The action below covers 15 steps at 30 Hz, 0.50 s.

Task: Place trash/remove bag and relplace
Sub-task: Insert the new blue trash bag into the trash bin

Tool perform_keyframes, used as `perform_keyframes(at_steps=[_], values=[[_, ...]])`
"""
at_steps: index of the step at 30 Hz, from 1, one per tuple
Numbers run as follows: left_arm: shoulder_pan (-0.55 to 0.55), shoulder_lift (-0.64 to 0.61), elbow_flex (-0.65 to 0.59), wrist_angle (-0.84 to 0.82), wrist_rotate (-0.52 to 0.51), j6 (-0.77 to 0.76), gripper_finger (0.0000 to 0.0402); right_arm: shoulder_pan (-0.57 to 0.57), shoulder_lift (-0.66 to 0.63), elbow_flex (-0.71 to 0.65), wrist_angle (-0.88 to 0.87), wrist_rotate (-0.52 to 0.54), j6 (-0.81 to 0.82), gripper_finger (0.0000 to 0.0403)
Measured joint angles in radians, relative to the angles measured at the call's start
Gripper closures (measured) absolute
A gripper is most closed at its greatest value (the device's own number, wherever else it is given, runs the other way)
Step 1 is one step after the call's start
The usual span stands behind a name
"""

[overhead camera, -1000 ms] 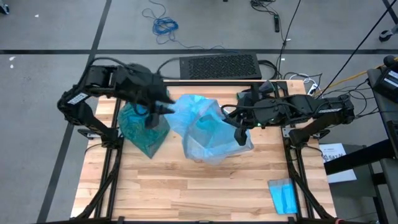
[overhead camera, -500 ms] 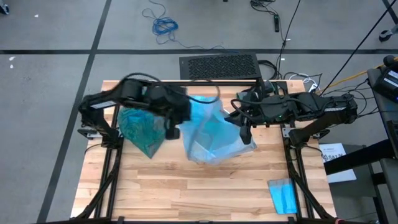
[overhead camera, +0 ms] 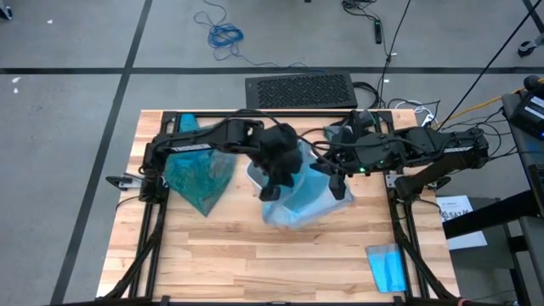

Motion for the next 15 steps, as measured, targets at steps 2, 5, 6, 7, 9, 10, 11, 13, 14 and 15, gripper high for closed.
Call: perform_keyframes(at_steps=[2,5,6,7,9,10,11,13,14,15], values=[[0.001,0.009,0.0,0.065,0.07,0.001,0.0401,0.0,0.0,0.0,0.001,0.001,0.0,0.0403],[0.002,0.013,0.0,0.154,0.182,0.0,0.0401,0.0,0.0,0.0,0.0,0.0,-0.002,0.0403],[0.002,0.019,0.001,0.169,0.206,-0.004,0.0401,0.0,0.0,0.0,0.0,0.0,-0.003,0.0403],[0.002,0.024,0.001,0.173,0.219,-0.005,0.0401,0.0,0.0,0.0,-0.004,0.0,-0.003,0.0403],[0.003,0.042,0.002,0.129,0.216,-0.006,0.0401,0.0,0.0,0.0,-0.013,-0.001,-0.003,0.0403],[0.004,0.052,0.002,0.097,0.202,-0.005,0.0401,0.0,0.0,0.0,-0.015,-0.001,-0.003,0.0403],[0.004,0.067,0.002,0.063,0.184,-0.005,0.0401,0.0,0.0,0.0,-0.017,-0.001,-0.003,0.0403],[0.004,0.089,0.001,-0.009,0.168,-0.003,0.0401,0.0,0.0,0.0,-0.021,0.0,-0.003,0.0403],[0.005,0.1,0.001,-0.037,0.167,-0.002,0.0401,0.0,0.0,0.0,-0.022,0.0,-0.003,0.0403],[0.005,0.105,0.001,-0.054,0.165,0.001,0.0401,0.0,0.0,0.0,-0.021,0.0,-0.003,0.0403]])
